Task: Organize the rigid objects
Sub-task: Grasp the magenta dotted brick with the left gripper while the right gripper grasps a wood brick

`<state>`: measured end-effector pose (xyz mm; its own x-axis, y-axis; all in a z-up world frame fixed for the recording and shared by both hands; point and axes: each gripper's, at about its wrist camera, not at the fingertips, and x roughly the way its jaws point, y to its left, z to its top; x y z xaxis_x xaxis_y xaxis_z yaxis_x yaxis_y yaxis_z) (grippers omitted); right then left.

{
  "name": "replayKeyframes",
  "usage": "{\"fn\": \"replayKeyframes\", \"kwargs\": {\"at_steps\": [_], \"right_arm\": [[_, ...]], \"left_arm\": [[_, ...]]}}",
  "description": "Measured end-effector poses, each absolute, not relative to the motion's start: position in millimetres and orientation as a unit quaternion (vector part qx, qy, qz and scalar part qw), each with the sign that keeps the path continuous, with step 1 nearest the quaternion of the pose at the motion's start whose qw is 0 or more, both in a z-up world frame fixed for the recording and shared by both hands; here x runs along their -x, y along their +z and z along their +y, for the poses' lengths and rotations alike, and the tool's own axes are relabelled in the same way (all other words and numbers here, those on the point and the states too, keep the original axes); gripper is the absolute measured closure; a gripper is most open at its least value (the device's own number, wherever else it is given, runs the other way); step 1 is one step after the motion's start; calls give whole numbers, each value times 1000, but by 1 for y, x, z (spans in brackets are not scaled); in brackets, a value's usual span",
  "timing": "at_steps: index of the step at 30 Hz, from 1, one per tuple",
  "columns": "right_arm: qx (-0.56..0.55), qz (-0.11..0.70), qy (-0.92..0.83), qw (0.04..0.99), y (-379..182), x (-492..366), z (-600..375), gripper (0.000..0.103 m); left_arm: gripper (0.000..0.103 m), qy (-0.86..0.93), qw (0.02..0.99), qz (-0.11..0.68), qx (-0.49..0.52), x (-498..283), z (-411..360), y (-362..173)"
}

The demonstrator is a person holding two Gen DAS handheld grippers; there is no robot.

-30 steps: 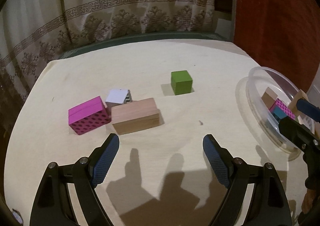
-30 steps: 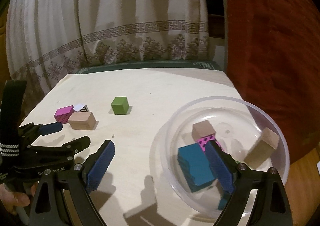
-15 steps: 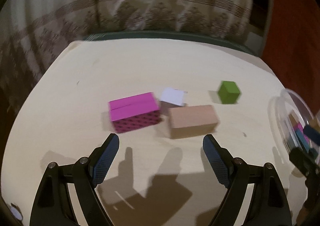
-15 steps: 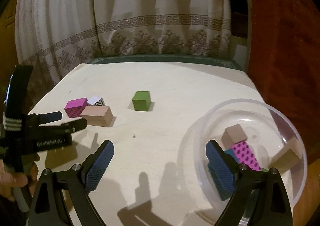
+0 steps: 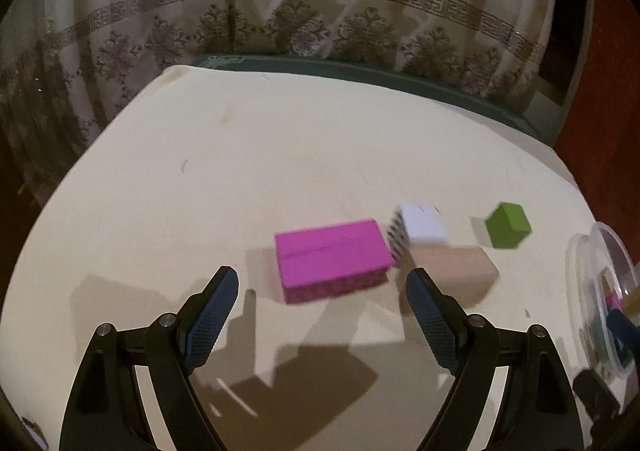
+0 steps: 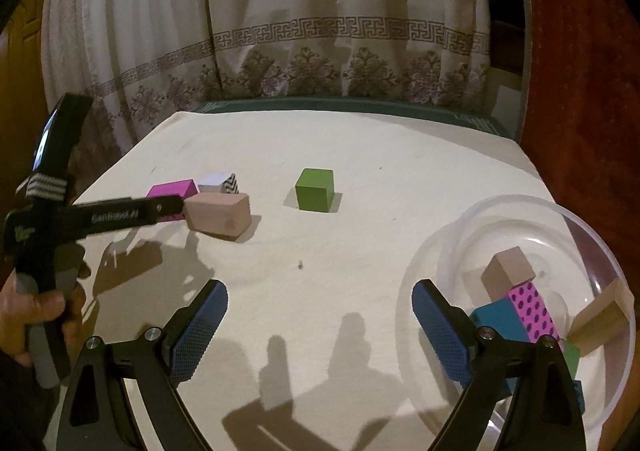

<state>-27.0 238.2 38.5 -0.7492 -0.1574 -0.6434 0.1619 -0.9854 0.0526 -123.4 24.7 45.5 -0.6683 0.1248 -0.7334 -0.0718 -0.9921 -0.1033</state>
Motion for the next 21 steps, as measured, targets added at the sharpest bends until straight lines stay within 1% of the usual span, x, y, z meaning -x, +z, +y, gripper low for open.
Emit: {"fn": "replayKeyframes", "kwargs": {"at_steps": [6,12,15,16,18,19,21], "right_arm": [[-348,10,-933,93,35,28,231,7],[-357,16,-929,98,29,31,223,7],[-361,18,-927,98,26,33,220,7],[-364,16,-926,101,25,34,219,7],[-371,11,-923,105,23,37,216,7],[-373,11,-922,106,22,38,214,7],[-377,14,-919,110,21,41,209,7]], "left_arm": [[16,908,53,-57,411,138,20,39],[16,909,53,-46,411,146,30,36],[17,907,54,-57,414,151,26,31],[18,906,54,-61,415,153,24,29],[29,904,68,-78,415,153,19,26],[32,903,78,-86,414,152,18,25],[33,905,78,-82,411,150,18,27]]}}
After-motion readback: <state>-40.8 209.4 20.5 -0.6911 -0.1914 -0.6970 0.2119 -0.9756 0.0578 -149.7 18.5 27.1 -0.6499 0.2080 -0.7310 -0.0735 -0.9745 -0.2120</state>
